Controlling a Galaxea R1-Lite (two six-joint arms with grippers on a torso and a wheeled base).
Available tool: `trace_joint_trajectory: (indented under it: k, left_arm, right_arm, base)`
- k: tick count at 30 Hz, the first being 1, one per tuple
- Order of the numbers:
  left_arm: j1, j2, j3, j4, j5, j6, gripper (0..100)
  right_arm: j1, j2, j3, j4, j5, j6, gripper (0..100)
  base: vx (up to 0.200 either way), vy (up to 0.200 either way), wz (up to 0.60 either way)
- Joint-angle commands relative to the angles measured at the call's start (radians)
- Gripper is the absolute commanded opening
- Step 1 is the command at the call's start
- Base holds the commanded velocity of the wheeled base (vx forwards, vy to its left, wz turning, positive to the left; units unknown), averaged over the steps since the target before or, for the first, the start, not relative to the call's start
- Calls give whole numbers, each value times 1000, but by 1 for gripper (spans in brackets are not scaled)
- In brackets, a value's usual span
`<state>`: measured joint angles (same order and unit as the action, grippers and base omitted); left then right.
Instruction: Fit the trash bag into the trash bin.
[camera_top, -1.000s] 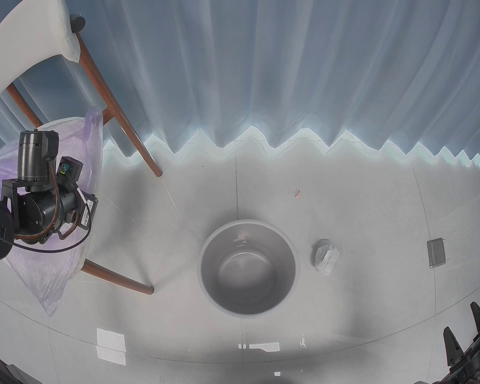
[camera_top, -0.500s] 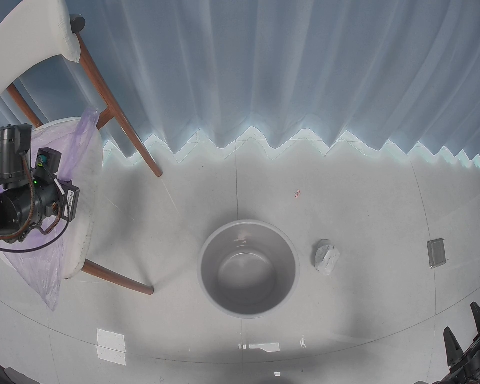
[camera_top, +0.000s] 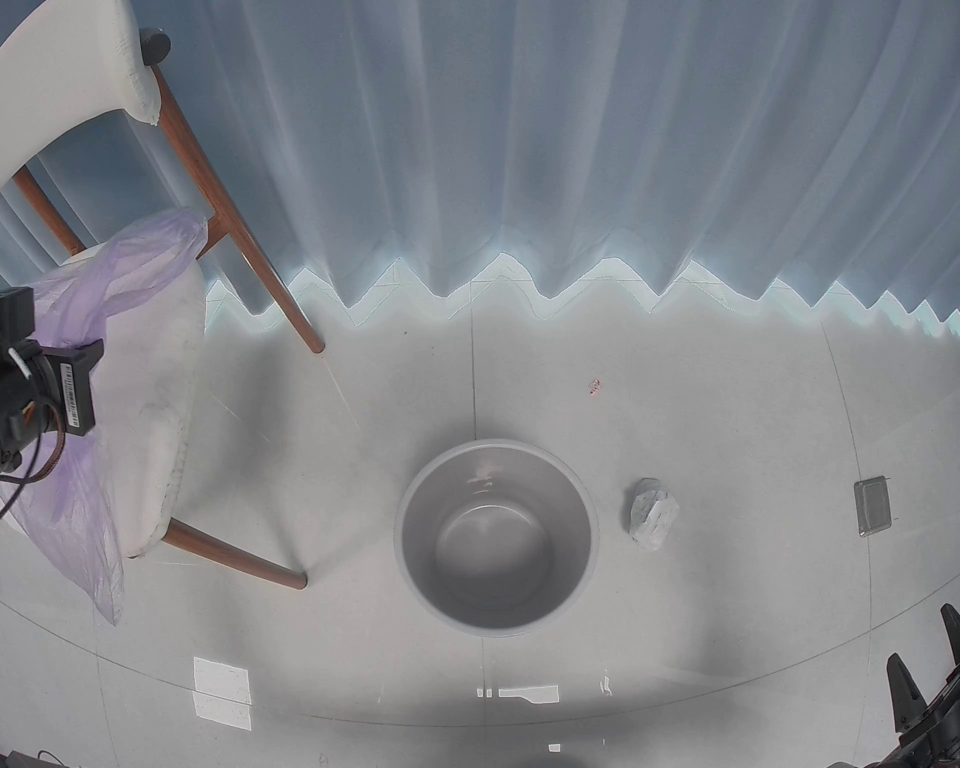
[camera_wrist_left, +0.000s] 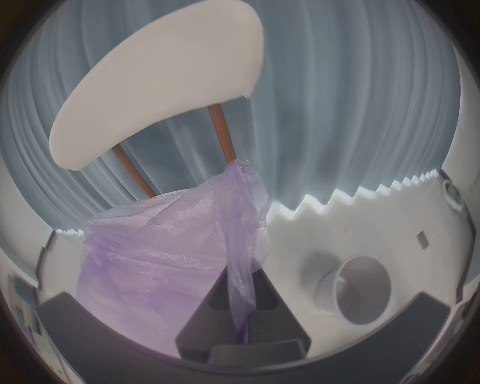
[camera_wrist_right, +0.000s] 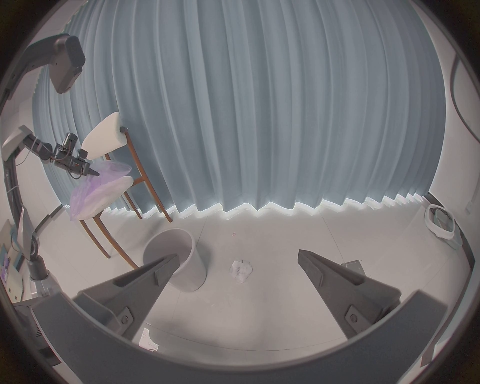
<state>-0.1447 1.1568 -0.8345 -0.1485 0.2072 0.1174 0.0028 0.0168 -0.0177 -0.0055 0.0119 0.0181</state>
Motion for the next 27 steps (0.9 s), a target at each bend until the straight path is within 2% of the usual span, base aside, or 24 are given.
trace_joint_trajectory:
  k: [1, 7, 12, 13, 16, 22, 24, 27]
  left_arm:
    - [28, -108, 15, 1, -57, -51, 0]
    - [31, -149, 57, -3, -221, -130, 0]
    - [36, -169, 61, -17, -284, -144, 0]
    - [31, -169, 63, -36, -319, -144, 0]
    - [23, -163, 61, -72, -353, -168, 0]
    - [-7, -160, 49, -140, -365, -344, 0]
    - [-15, -160, 49, -146, -370, -366, 0]
    - [-27, -164, 46, -158, -433, -384, 0]
  right_arm:
    - [0, -17, 18, -1, 0, 0, 100]
    - [0, -17, 18, -1, 0, 0, 100]
    - [0, -17, 18, -1, 0, 0, 100]
    - [0, -17, 18, -1, 0, 0, 100]
    - [0, -17, 18, -1, 0, -1, 100]
    - [0, -17, 18, -1, 0, -1, 100]
    - [0, -17, 18, -1, 0, -1, 100]
    - [0, -17, 18, -1, 0, -1, 100]
  base:
    - [0, 0, 0]
    - [0, 0, 0]
    - [0, 0, 0]
    - [0, 0, 0]
    - [0, 0, 0]
    - [0, 0, 0]
    - [0, 0, 0]
    - [0, 0, 0]
